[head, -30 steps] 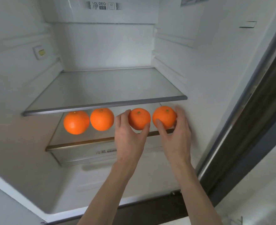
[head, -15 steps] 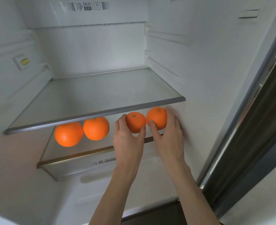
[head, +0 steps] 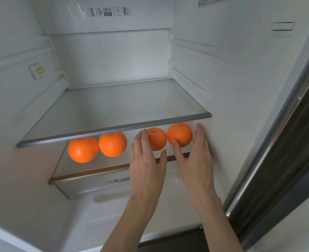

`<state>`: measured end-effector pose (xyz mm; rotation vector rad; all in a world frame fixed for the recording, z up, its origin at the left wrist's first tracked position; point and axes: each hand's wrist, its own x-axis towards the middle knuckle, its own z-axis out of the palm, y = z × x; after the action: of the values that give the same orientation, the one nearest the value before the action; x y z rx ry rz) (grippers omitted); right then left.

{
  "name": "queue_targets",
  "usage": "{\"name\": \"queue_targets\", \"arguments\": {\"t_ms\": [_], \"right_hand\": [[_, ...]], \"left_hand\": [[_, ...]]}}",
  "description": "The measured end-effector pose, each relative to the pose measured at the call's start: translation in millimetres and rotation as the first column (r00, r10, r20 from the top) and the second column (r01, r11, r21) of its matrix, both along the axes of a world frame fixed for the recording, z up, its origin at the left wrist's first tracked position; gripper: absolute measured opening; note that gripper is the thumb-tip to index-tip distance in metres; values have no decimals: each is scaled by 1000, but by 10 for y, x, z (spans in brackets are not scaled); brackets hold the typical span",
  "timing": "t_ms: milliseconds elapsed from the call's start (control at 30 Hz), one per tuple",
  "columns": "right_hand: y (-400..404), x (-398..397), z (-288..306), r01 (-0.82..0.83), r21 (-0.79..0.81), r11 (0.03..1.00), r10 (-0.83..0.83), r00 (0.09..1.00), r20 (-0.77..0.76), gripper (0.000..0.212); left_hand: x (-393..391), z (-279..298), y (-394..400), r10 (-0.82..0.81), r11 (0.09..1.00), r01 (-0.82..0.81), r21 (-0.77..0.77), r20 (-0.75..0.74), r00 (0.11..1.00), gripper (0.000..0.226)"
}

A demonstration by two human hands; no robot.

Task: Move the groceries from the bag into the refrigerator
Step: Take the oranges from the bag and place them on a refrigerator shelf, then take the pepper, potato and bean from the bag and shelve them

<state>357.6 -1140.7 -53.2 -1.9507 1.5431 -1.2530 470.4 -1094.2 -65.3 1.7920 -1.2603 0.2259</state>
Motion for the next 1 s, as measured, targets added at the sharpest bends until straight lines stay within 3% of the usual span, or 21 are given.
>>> {"name": "queue_targets", "arguments": {"t_ms": [200, 300, 433, 567, 733, 1000], "right_hand": [[301, -137, -59, 9, -112, 994, -14, 999, -41, 72], [527, -193, -127, 19, -157, 987, -43, 988, -148, 66], [920, -304, -217, 59, -242, 968, -130, 949, -286, 59], [1430, -424, -273, 136, -278, 951, -243, 885, -398, 67], [2157, -689, -244, 196, -207, 958, -263, 891, -371, 67], [3137, -1342, -207, 343, -233, 910, -415, 771, -484, 62]], "left_hand": [[-8, -98, 411, 25, 1000, -25, 5, 124, 992, 58], [95, -189, 681, -8, 1000, 5, 22, 157, 988, 50], [266, -253, 1011, -129, 991, 132, -9, 177, 976, 46], [320, -315, 1279, -274, 959, 282, -14, 191, 943, 47], [74, -360, 1649, -408, 913, 404, 61, 172, 897, 47], [-665, -309, 2093, -618, 785, 608, 117, 196, 761, 50]]}}
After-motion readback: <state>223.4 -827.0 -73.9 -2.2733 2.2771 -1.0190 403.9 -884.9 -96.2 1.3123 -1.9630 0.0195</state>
